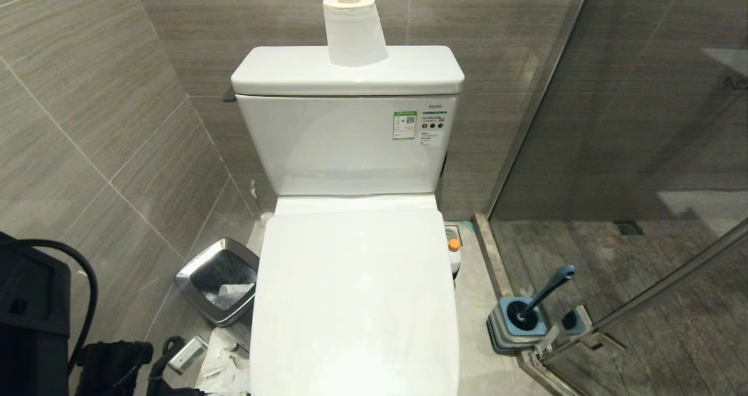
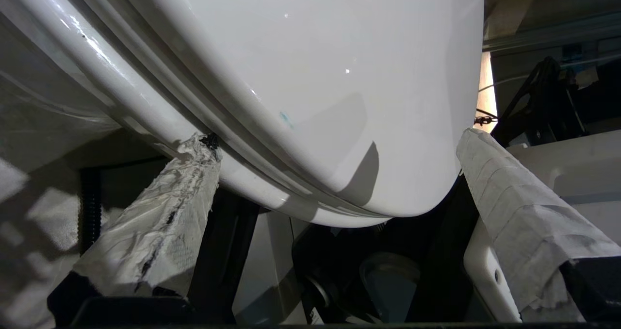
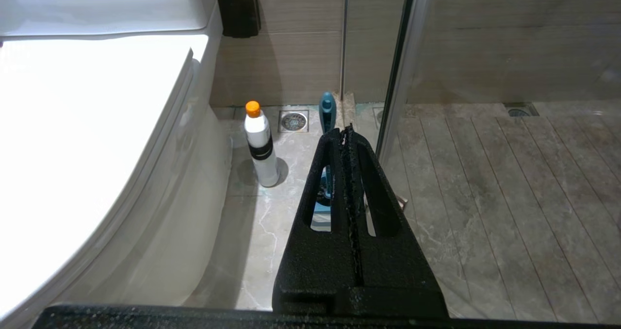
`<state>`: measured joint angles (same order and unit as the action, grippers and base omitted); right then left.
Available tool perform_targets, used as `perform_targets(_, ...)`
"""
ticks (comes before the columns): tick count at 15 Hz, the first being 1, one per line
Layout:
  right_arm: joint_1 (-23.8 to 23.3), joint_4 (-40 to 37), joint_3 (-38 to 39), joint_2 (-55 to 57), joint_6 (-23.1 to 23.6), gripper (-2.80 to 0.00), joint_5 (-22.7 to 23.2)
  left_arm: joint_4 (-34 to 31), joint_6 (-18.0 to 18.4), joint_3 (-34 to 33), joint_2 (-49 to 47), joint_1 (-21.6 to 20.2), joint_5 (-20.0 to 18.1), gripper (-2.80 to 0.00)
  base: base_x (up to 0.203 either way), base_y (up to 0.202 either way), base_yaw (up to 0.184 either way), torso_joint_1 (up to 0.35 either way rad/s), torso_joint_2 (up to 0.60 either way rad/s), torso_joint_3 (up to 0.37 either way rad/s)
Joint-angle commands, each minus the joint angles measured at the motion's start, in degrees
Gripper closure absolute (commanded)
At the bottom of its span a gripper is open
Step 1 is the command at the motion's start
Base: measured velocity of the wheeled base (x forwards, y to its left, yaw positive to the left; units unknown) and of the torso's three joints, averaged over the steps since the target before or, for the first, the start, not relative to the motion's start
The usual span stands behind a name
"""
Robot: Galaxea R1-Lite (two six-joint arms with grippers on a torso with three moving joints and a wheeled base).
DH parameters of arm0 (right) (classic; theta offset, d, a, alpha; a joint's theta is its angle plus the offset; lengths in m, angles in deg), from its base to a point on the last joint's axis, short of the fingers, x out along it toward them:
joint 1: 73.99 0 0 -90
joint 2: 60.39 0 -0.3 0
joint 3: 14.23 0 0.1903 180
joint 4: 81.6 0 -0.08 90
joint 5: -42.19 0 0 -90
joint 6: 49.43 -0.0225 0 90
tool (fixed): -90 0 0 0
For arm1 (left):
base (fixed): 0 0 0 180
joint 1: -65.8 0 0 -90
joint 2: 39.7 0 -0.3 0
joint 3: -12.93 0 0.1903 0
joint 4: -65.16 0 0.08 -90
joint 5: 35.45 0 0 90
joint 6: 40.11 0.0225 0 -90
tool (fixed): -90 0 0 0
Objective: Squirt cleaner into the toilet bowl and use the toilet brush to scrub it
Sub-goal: Use the left hand to lift the toilet lid slightly
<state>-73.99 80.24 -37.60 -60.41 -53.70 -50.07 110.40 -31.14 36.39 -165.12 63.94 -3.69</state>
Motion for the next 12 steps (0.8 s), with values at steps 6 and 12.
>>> perform_targets(6,0.00,0.07,1.41,0.02,-0.04,0.00,-0.02,0.35,-2.92,0.03,1.05,0.64,-8.56,-2.80,0.000,0.000,0.000,0.000,0.00,0.000)
perform_targets(12,0.00,0.07,1.41,0.02,-0.04,0.00,-0.02,1.10,-9.48,1.80,2.49,-2.49,-15.92,-2.80,0.000,0.000,0.000,0.000,0.00,0.000)
